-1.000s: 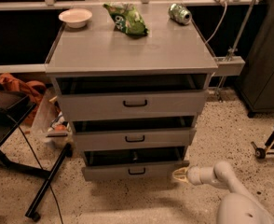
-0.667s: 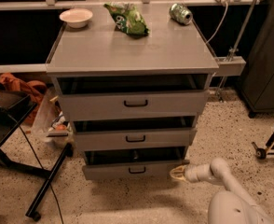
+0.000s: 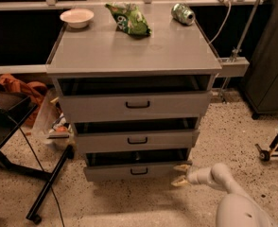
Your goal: Close bottom drawer
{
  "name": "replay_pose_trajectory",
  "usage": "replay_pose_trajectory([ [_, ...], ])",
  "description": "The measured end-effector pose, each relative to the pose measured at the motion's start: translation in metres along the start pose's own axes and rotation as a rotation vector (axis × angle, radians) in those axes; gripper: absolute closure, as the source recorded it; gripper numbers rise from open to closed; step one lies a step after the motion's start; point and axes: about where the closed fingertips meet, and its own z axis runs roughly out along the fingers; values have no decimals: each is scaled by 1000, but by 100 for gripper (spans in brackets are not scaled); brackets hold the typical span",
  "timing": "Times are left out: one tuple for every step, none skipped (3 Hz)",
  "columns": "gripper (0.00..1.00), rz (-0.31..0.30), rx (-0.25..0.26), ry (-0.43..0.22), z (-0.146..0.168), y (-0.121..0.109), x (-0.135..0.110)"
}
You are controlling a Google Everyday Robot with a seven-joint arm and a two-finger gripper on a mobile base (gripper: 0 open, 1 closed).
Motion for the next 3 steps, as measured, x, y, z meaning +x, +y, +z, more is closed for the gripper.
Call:
replay_pose_trajectory([
  [0,7,11,4,-2,6,1],
  [0,7,12,4,-3,8,1],
  [0,79,44,17,-11,16,6],
])
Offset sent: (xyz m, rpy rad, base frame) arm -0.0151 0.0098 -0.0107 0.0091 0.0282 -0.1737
